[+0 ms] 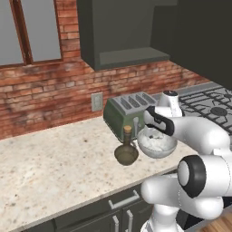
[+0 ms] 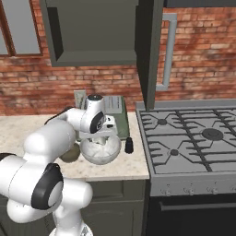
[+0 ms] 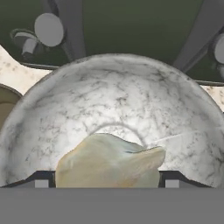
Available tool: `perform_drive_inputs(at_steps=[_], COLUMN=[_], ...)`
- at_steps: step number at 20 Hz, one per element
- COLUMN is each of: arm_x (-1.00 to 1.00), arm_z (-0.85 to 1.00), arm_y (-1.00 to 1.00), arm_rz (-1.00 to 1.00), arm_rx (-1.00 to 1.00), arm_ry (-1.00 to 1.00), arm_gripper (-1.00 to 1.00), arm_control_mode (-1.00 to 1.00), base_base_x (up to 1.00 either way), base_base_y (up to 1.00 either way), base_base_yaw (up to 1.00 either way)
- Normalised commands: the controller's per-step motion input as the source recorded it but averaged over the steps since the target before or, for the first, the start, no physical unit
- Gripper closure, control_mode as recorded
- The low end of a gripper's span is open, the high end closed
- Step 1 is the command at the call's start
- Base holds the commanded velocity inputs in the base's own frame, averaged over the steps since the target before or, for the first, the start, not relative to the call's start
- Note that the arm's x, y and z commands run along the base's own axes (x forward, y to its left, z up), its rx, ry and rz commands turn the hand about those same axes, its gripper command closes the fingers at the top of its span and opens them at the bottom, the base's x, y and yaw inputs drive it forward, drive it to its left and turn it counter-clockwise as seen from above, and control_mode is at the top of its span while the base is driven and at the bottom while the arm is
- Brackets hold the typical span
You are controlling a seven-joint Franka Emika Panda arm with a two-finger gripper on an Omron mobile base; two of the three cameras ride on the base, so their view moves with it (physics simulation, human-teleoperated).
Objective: Retrieve the bottle and the shaker from the cabinet and place them next to the mixing bowl on the counter. Then add garlic from the fridge to the mixing bowl.
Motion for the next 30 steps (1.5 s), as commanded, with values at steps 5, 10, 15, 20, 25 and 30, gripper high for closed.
perform_drive_inputs(at_steps=[5, 10, 15, 20, 25, 30], arm_x=[0.22, 0.16, 0.01, -0.01, 0.0, 0.0], arm_z=[-0.13, 0.0, -0.08, -0.17, -0.4, -0.23], arm_y=[-0.19, -0.11, 0.0, 0.01, 0.12, 0.08], arm_rz=[0.0, 0.0, 0.0, 0.0, 0.0, 0.0], arm_rx=[0.0, 0.0, 0.0, 0.0, 0.0, 0.0], arm_ry=[0.04, 0.06, 0.01, 0.0, 0.0, 0.0], arm_gripper=[1.0, 1.0, 1.0, 1.0, 1.0, 1.0], arm_control_mode=[-1.0, -1.0, -1.0, -1.0, -1.0, -1.0], base_base_x=[0.0, 0.0, 0.0, 0.0, 0.0, 0.0], base_base_y=[0.0, 0.0, 0.0, 0.0, 0.0, 0.0], base_base_yaw=[0.0, 0.0, 0.0, 0.0, 0.0, 0.0])
